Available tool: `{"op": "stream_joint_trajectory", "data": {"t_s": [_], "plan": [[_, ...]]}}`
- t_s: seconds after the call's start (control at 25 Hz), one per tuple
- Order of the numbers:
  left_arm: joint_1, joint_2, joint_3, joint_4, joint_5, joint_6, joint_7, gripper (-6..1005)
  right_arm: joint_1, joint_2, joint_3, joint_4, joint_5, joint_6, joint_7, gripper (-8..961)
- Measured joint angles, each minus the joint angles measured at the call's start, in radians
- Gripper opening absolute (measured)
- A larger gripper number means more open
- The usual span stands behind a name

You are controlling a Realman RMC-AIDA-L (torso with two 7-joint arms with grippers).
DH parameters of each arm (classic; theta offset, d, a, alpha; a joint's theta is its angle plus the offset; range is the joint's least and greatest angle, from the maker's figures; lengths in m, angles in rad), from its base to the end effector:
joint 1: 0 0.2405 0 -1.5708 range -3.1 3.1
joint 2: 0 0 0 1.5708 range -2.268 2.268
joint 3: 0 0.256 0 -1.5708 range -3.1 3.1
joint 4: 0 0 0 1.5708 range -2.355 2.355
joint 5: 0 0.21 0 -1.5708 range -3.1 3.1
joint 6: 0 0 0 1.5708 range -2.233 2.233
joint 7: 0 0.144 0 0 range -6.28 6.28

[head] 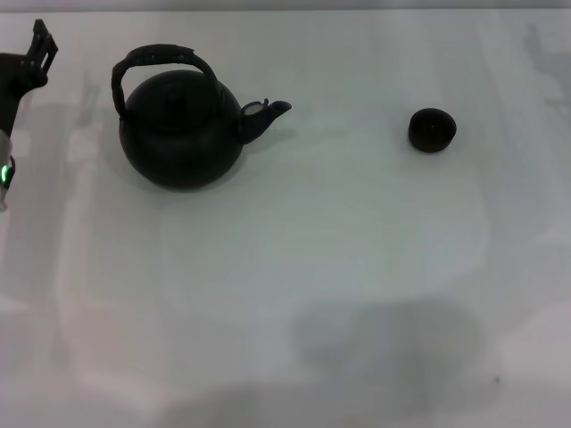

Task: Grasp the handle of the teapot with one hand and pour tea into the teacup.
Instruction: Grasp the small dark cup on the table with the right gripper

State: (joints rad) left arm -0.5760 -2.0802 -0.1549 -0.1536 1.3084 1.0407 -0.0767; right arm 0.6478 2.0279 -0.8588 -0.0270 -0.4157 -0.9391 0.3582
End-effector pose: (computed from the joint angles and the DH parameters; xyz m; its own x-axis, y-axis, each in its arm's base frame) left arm -0.3331 0.3598 -0.0167 0.6583 0.0612 0.7503 0.7499 0.0331 -0.6607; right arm 0.3352 0.4006 0.0337 0.6310 -0.0378 -0.7749 -0.7755 -0.0028 -0.6314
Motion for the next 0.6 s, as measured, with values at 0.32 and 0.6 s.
{"op": "stream_joint_trajectory", "data": {"t_s": [0.32, 0.6], "plan": [[0.017, -0.005, 0.000, -0.010, 0.061, 0.002, 0.001, 829, 0.011, 0.000, 0.001, -0.010, 0.000, 0.002, -0.007, 833], [0.032, -0.005, -0.003, -0.018, 0.055, 0.016, 0.006, 829, 0.025, 0.000, 0.003, -0.013, 0.032, 0.000, -0.009, 834]]}}
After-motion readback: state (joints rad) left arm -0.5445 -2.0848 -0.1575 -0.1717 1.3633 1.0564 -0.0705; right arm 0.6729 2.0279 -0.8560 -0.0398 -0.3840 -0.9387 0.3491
